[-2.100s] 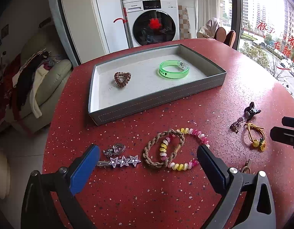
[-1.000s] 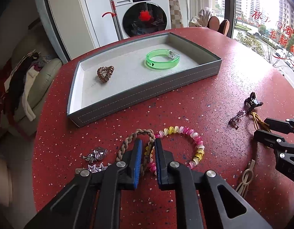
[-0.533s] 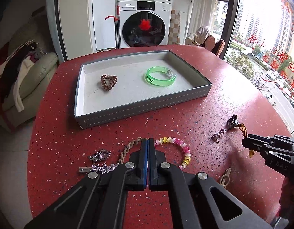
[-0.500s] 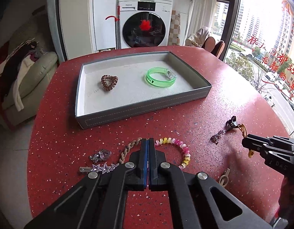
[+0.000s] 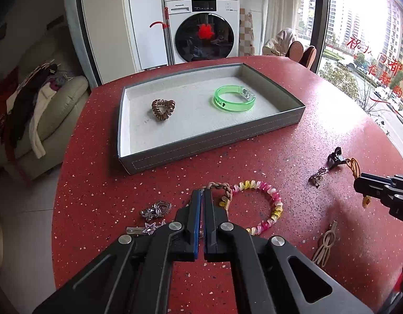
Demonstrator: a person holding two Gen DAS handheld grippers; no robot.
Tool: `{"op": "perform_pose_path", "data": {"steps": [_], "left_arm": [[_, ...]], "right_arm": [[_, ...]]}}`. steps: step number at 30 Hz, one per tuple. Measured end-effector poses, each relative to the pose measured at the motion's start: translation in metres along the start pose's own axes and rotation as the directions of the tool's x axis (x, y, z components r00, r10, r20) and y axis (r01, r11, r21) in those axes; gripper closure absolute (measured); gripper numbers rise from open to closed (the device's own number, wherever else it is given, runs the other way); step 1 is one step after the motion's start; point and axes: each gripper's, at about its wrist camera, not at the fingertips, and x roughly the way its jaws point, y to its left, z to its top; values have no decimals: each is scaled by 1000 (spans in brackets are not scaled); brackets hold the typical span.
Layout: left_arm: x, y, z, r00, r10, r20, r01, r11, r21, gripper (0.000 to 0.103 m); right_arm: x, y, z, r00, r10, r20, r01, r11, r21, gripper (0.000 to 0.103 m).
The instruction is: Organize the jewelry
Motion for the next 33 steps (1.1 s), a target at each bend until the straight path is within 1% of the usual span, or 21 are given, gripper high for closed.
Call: {"op": "perform_pose_path", "data": {"steps": [4, 9, 13, 14, 15, 16, 17, 20, 22, 24, 26, 28, 31, 32, 33], "left_arm": [[6, 2, -5, 999, -8, -35, 8, 1000, 15, 84], [1, -11, -10, 999, -37, -28, 39, 998, 50, 84], [-8, -35, -18, 998, -68, -12, 69, 991, 111, 84], [-10, -41, -20, 997, -78, -14, 79, 989, 125, 76], [-12, -46, -22, 996, -88, -16, 90, 987, 136, 21], [-14, -52, -24, 996, -91, -25, 94, 984, 149, 0], [-15, -59, -27, 995, -95, 13, 92, 982, 166, 0], [-12, -80, -32, 993, -112, 35, 101, 965, 241, 0], [-6, -93, -34, 993, -110, 37, 95, 952, 291, 0], [0, -106, -37, 992, -120, 43, 98, 935, 340, 0], [7, -116, -38, 989, -147, 25, 127, 919, 373, 0], [15, -125, -39, 983, -183, -9, 172, 906, 387, 0], [29, -133, -38, 978, -204, -50, 207, 896, 392, 0], [34, -135, -38, 976, -210, -63, 218, 896, 386, 2], [39, -136, -37, 973, -217, -80, 231, 896, 378, 10]], "right_arm": [[-2, -1, -2, 1000, 13, 3, -13, 1000, 5, 87], [-6, -3, -5, 1000, 23, 9, -23, 1000, 14, 87], [-13, -8, -9, 1000, 19, 19, -20, 999, 27, 87], [-15, -9, -10, 1000, 18, 22, -18, 999, 31, 87], [-17, -11, -11, 1000, 16, 25, -16, 999, 35, 87], [-19, -13, -12, 999, 13, 29, -15, 999, 39, 87], [-22, -14, -12, 999, 11, 33, -12, 999, 44, 86], [-28, -18, -13, 999, 6, 45, -9, 998, 57, 86], [-31, -21, -14, 999, 3, 53, -7, 998, 67, 87], [-34, -23, -16, 998, 2, 59, -7, 997, 77, 86], [-37, -26, -18, 998, 2, 62, -7, 996, 86, 86], [-38, -28, -20, 998, 4, 63, -9, 996, 93, 86], [-39, -29, -21, 998, 6, 65, -12, 995, 101, 86], [-40, -29, -21, 998, 7, 66, -14, 995, 102, 87], [-40, -29, -21, 998, 8, 68, -15, 995, 103, 87]]}}
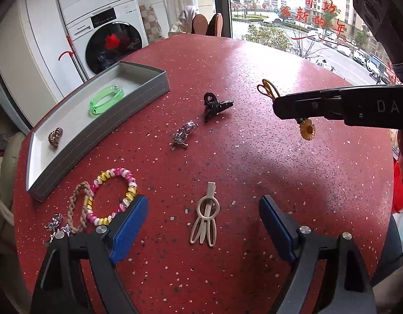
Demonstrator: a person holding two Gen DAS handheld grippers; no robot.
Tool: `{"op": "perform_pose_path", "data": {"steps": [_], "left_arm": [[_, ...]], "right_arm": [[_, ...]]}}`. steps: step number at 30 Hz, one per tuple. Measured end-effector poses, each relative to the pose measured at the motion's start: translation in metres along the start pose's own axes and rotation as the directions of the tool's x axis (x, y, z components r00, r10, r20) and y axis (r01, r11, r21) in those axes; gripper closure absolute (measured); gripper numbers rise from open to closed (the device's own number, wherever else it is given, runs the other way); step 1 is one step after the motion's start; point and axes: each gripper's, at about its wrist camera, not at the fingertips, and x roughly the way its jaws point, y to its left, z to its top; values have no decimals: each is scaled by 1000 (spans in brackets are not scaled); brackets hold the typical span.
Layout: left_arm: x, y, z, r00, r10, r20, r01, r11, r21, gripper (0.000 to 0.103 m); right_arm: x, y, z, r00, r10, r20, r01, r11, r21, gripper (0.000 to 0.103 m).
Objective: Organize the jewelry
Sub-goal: 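Grasp the white bunny-shaped hair clip with the left tool while the right tool holds the yellow tie, then carry the yellow tie into the tray and open the right tool while the left tool carries the white clip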
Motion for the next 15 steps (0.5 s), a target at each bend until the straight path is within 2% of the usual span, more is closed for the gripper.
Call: {"op": "perform_pose_path", "data": {"steps": [1, 2, 4, 6, 10, 15], "left_arm": [[6, 2, 0, 1000, -16, -19, 16, 1000, -10, 15], [12, 5, 1, 999, -32, -41, 32, 999, -23, 25], [17, 11, 2, 996, -81, -39, 79, 995, -62, 37], [19, 13, 4, 996, -76, -35, 74, 996, -57, 65], [23, 16, 4, 996, -87, -26, 85, 994, -69, 65], [10, 26, 1, 996, -80, 25, 83, 989, -124, 65]], "right_arm": [[0, 0, 0, 1000, 2, 2, -2, 1000, 1, 87], [0, 0, 1, 1000, 4, 3, -4, 1000, 1, 87], [0, 0, 1, 1000, 7, 5, -7, 1000, 0, 87], [2, 1, 1, 1000, 9, 3, -9, 1000, -2, 87], [5, 4, 3, 1000, 15, 0, -15, 1000, -4, 87], [8, 9, 13, 1000, 28, -4, -28, 999, -16, 87]]}}
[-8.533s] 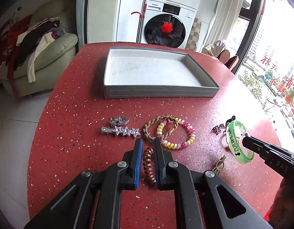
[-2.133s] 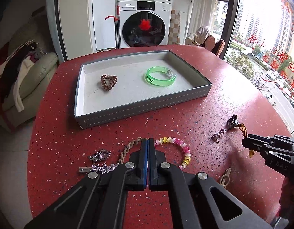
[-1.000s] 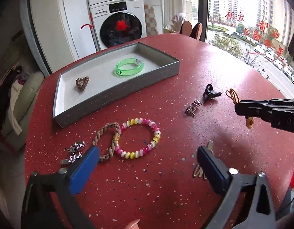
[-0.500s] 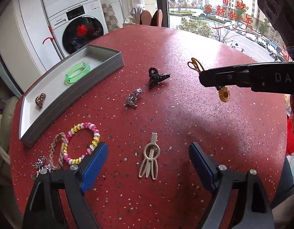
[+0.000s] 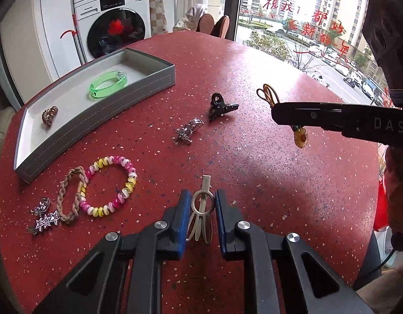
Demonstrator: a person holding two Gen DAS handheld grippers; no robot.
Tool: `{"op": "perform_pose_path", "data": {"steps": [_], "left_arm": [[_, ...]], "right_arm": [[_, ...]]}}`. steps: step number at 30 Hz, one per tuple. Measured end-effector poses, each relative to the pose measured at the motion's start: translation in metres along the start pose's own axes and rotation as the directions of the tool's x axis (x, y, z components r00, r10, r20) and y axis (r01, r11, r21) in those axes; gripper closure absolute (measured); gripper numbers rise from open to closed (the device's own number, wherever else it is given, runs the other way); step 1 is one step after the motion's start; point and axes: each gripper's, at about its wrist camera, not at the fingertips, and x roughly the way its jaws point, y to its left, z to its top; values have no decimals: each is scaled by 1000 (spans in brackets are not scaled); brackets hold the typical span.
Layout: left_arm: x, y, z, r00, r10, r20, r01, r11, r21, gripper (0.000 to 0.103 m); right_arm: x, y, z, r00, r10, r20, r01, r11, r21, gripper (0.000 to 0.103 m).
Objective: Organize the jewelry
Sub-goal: 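Carry the yellow tie into the tray and open the right tool while the left tool carries the white clip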
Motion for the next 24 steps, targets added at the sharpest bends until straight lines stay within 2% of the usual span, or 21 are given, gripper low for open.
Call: {"op": "perform_pose_path", "data": {"steps": [7, 16, 19, 24], "left_arm": [[-31, 35, 14, 996, 49, 78, -41, 994, -99, 65], [-55, 121, 55, 980, 165, 113, -134, 960, -244, 65], [-49, 145, 68, 977, 190, 101, -156, 949, -274, 65], [-26, 181, 82, 983, 178, 35, -160, 938, -306, 65]], "right_arm": [[14, 22, 39, 999, 36, -8, -37, 998, -60, 87], [56, 60, 109, 996, 82, -32, -86, 987, -138, 87], [80, 69, 128, 996, 64, -60, -73, 983, -167, 87], [125, 72, 145, 989, 11, -145, -39, 981, -192, 87]]}}
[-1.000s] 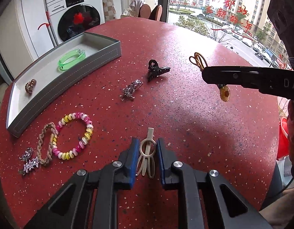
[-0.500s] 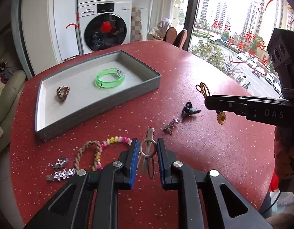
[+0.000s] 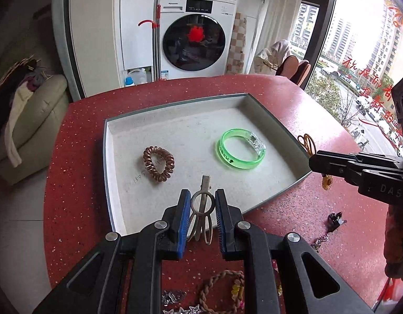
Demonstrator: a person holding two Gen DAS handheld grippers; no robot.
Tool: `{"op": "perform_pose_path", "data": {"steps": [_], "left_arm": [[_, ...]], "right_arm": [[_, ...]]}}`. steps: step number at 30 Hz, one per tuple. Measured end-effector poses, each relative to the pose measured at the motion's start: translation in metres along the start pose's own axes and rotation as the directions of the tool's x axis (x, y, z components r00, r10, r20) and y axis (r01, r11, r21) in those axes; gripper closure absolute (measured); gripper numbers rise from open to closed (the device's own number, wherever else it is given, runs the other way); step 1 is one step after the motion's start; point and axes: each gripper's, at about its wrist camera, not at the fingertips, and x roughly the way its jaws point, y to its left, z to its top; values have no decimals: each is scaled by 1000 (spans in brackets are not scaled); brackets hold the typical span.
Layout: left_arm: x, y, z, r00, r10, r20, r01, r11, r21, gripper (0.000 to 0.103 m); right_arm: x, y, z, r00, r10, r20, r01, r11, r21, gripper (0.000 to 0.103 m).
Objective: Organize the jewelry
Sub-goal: 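Carry the yellow tie into the tray and open the right tool while the left tool carries the white clip, then release the white clip in the tray with the left tool and withdraw both tools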
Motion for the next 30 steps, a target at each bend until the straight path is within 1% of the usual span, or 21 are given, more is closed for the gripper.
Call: {"op": "perform_pose_path", "data": {"steps": [3, 5, 10, 12, 14, 16, 20, 22, 23, 24, 26, 29, 30], "left_arm": [[20, 7, 5, 999, 8, -47, -8, 1000, 7, 65], [32, 11, 8, 997, 8, -77, -7, 1000, 9, 65], [53, 15, 9, 992, 40, -116, -41, 999, -1, 65], [61, 15, 8, 990, 64, -125, -66, 998, -12, 65], [67, 15, 6, 987, 100, -123, -103, 995, -11, 65], [68, 11, 5, 985, 139, -103, -140, 990, -4, 65], [68, 8, 2, 982, 175, -73, -175, 985, 3, 65], [67, 8, 3, 980, 190, -65, -190, 982, 7, 65], [66, 7, 3, 978, 201, -62, -201, 980, 10, 65], [65, 7, 3, 975, 213, -60, -212, 977, 10, 65], [61, 6, 3, 973, 225, -49, -225, 974, 4, 65], [53, 9, 5, 973, 227, -30, -228, 974, -15, 65], [49, 10, 5, 974, 227, -24, -227, 974, -21, 65]], "right_arm": [[22, -8, 5, 998, -21, -58, 21, 1000, 10, 87], [35, -14, 7, 994, -51, -96, 53, 998, 19, 87], [61, -21, 12, 984, -81, -160, 88, 996, 33, 87], [68, -23, 14, 985, -75, -155, 83, 996, 45, 87], [71, -22, 15, 988, -78, -130, 84, 996, 42, 87], [72, -18, 14, 989, -96, -113, 99, 995, 23, 87], [69, -10, 8, 990, -109, -89, 109, 994, -5, 85], [67, -8, 7, 991, -100, -84, 99, 995, -10, 81], [65, -7, 6, 992, -100, -79, 99, 995, -14, 73], [62, -6, 6, 993, -98, -69, 97, 995, -18, 63], [55, -3, 7, 995, -92, -39, 91, 996, -23, 52], [44, 1, 11, 998, -70, -1, 70, 998, -8, 50], [41, 1, 12, 998, -63, 9, 63, 998, 0, 48]]}}
